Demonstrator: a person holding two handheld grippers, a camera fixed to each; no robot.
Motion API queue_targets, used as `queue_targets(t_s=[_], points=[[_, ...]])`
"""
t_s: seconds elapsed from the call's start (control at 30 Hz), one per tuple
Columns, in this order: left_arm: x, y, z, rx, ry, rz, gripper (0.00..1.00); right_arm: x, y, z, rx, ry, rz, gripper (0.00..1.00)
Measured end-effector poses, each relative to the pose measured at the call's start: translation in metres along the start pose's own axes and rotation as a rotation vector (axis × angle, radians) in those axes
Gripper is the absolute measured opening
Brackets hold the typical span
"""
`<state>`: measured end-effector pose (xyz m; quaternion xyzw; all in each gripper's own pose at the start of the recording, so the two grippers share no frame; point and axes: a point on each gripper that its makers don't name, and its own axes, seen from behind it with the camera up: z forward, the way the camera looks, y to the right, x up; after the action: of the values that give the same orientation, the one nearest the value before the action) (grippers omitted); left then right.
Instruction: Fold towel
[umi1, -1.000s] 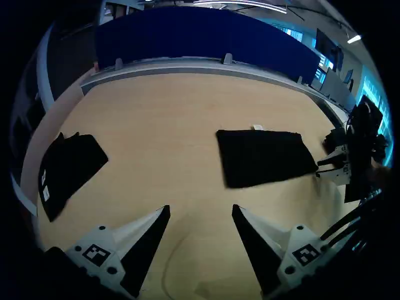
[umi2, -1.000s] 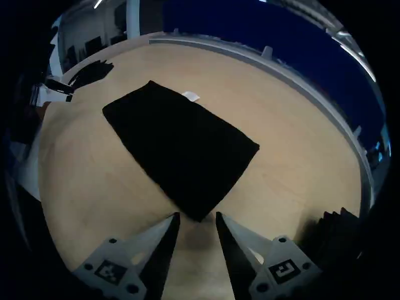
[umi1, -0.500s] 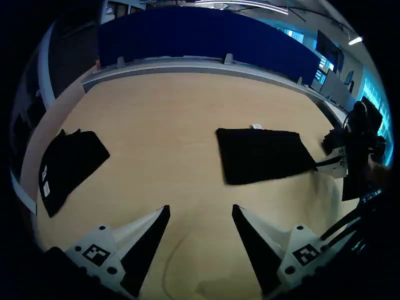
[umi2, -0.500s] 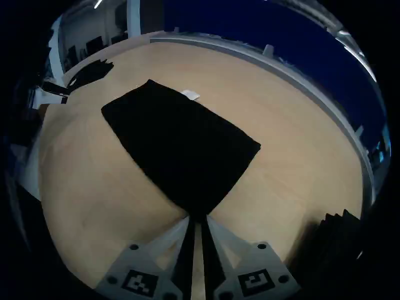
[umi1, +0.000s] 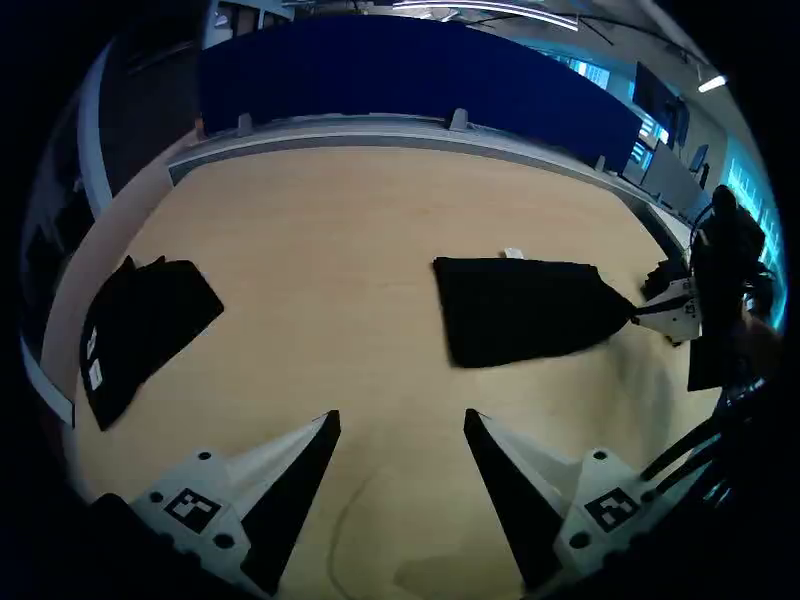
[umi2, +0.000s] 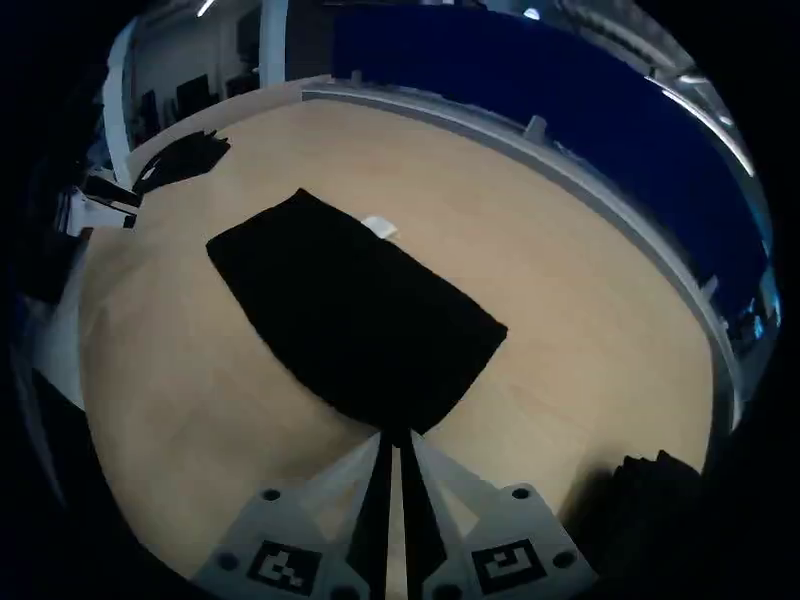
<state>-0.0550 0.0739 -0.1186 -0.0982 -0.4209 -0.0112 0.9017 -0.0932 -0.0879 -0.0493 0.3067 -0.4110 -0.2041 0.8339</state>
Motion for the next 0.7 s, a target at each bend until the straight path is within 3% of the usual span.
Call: queue_targets(t_s=[0.37, 0.57, 0.7], points=[[-0.002, -0.001, -0.010, 0.000, 0.019, -0.050, 0.92, 0.071, -0.003, -0.019, 0.007, 0.067, -0.171, 0.06], [-0.003, 0.000, -0.018, 0.001, 0.026, -0.060, 0.92, 0.108, -0.009, -0.020, 0.015, 0.112, -0.245, 0.06], [-0.005, 0.005, -0.021, -0.017, 0.027, -0.071, 0.92, 0.115, -0.014, -0.017, 0.021, 0.113, -0.284, 0.06]])
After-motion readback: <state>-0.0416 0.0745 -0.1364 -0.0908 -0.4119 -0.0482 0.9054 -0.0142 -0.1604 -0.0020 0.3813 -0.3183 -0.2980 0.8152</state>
